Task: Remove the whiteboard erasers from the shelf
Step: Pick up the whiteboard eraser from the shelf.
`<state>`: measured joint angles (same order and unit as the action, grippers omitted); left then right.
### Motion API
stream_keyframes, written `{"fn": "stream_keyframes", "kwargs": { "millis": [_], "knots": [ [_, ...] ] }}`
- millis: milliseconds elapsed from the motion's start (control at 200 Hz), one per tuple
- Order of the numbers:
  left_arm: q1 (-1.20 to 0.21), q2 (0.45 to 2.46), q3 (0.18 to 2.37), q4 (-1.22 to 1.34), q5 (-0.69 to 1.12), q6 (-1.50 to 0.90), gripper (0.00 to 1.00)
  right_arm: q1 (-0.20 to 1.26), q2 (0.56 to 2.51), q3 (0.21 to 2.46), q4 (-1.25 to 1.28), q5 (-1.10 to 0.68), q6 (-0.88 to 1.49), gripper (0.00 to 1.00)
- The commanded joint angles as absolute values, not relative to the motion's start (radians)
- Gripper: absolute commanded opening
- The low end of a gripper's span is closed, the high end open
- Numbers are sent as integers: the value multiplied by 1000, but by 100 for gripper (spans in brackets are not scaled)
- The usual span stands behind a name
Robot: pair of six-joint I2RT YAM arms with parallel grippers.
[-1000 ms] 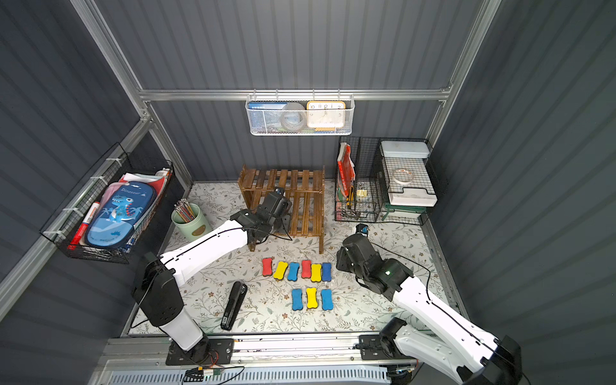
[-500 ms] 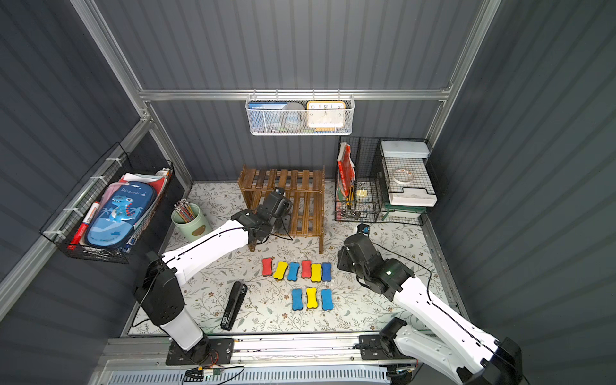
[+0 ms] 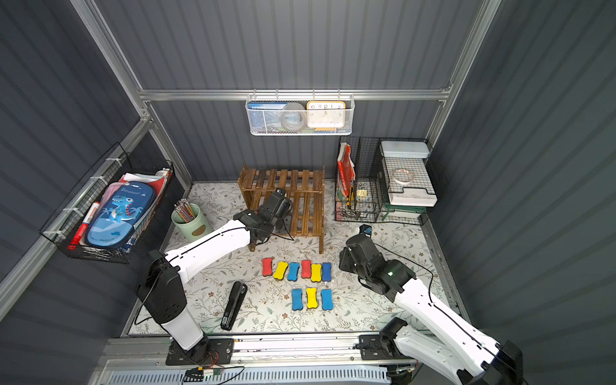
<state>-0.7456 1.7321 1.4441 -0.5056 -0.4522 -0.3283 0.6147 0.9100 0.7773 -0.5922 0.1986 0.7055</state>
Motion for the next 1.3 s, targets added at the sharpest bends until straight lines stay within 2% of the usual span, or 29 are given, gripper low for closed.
{"fn": "stream_keyframes", "kwargs": {
  "millis": [0,130,365,650,875,995,1296],
  "knots": [
    [-749,1774,1474,-566,-485,-314,58,609,900,763,-598,191,703,45],
    [-748,1791,1477,-579,-499,-317,56,608,905,761,-594,186,707,45],
    [-749,1779,1479,-567,-487,-313,46,606,908,768,-591,186,706,45],
    [-759,1661,1493,-581,-441,-332,45,601,907,779,-592,190,707,45],
    [-848,1483,1427,-686,-449,-424,45,598,920,783,-577,180,707,45],
    [-902,1402,1295,-740,-383,-528,44,597,918,786,-576,177,701,45],
    [-1062,1345,1085,-833,-290,-734,43,585,899,778,-584,175,690,45]
  ]
}}
